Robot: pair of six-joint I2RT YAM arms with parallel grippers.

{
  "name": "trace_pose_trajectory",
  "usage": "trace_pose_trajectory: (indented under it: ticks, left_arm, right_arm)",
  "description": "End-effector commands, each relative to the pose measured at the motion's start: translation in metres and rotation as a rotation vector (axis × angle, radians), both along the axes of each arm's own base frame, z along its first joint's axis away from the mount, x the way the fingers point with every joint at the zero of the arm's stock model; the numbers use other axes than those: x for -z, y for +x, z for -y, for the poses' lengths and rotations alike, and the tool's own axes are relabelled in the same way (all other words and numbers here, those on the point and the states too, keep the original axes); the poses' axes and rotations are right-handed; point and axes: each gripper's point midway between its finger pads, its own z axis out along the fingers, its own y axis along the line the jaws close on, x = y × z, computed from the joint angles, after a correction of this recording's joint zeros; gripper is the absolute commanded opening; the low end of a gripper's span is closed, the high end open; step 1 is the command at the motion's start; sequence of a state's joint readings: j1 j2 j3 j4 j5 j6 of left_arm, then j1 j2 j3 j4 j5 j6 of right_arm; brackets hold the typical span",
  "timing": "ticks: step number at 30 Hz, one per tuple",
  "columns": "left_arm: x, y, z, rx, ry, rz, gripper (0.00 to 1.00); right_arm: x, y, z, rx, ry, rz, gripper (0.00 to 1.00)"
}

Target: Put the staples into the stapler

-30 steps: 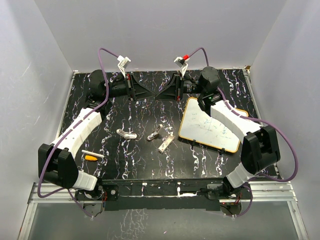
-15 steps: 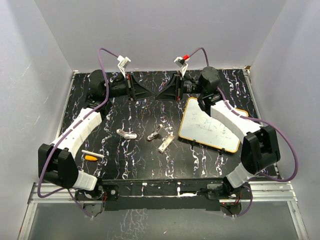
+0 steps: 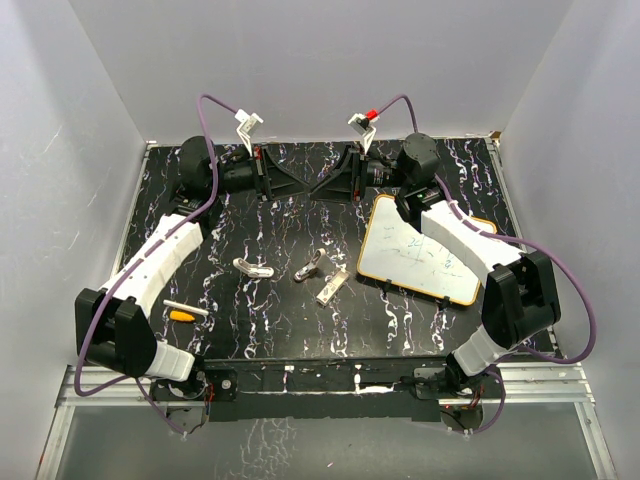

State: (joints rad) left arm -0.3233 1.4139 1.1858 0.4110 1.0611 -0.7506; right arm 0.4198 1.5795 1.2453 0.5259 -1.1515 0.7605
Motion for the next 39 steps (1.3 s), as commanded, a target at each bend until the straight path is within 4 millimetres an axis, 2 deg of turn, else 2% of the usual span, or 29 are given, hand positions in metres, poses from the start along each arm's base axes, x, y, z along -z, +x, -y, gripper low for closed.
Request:
trace_pose_trajectory:
  ticks: [1, 5, 8, 13, 16, 23, 27, 32, 39]
  left_arm:
    - [-0.023, -0.007, -0.003, -0.011, 0.006, 0.106, 0.0]
    - [-0.015, 0.003, -0.008, -0.067, 0.078, 0.128, 0.0]
    - [-0.014, 0.005, -0.019, -0.138, 0.159, 0.182, 0.0]
    - [0.005, 0.013, -0.045, -0.28, 0.349, 0.241, 0.0]
    - [0.016, 0.019, -0.07, -0.394, 0.463, 0.258, 0.0]
    - [0.016, 0.038, -0.142, -0.703, 0.574, 0.239, 0.0]
    - [0.013, 0.041, -0.172, -0.818, 0.619, 0.244, 0.0]
    - [0.009, 0.042, -0.188, -0.875, 0.635, 0.257, 0.0]
    - [0.002, 0.042, -0.19, -0.874, 0.611, 0.268, 0.0]
  right_arm:
    - [-0.009, -0.002, 0.001, 0.009, 0.019, 0.05, 0.35]
    - [-0.006, -0.002, 0.004, 0.023, -0.004, 0.074, 0.43]
    - [-0.002, 0.007, 0.011, 0.083, -0.042, 0.105, 0.51]
    - [0.029, 0.034, 0.019, 0.221, -0.193, 0.242, 0.56]
    - [0.053, 0.044, 0.017, 0.254, -0.267, 0.306, 0.57]
    - [0.128, 0.053, -0.025, 0.215, -0.437, 0.421, 0.6]
    - [0.169, 0.056, -0.056, 0.159, -0.499, 0.415, 0.61]
    - [0.215, 0.046, -0.093, 0.059, -0.576, 0.424, 0.67]
    - [0.261, 0.032, -0.118, -0.025, -0.642, 0.44, 0.75]
